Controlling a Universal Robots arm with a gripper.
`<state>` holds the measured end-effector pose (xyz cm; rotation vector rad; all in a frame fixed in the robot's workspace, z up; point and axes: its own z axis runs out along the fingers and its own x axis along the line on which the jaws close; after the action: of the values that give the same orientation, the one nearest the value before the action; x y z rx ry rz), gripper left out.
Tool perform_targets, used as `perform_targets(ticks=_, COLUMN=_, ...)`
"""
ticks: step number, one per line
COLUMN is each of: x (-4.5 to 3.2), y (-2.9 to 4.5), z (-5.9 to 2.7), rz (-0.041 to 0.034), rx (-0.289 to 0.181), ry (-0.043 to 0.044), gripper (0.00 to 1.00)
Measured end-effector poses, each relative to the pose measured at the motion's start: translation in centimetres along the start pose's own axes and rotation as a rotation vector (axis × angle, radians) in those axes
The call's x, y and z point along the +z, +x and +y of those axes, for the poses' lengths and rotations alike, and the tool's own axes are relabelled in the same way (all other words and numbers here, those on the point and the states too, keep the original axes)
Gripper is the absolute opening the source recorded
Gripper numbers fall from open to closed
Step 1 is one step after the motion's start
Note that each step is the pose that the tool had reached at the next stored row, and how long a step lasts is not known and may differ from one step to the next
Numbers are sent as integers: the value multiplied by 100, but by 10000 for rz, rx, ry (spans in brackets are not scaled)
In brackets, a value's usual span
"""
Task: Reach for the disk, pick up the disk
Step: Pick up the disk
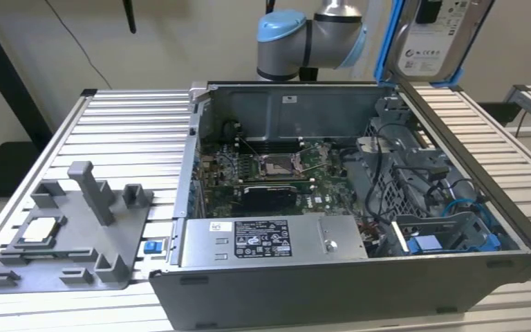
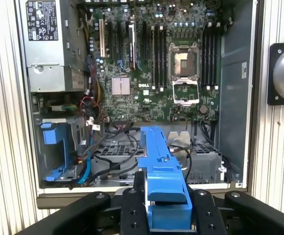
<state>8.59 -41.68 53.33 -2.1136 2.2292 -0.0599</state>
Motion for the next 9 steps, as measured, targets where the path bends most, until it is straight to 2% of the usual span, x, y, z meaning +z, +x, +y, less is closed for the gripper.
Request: perform_targets(ticks=9, x=3, y=139, z=-7, rz=0, rx=0, ry=0, gripper=0)
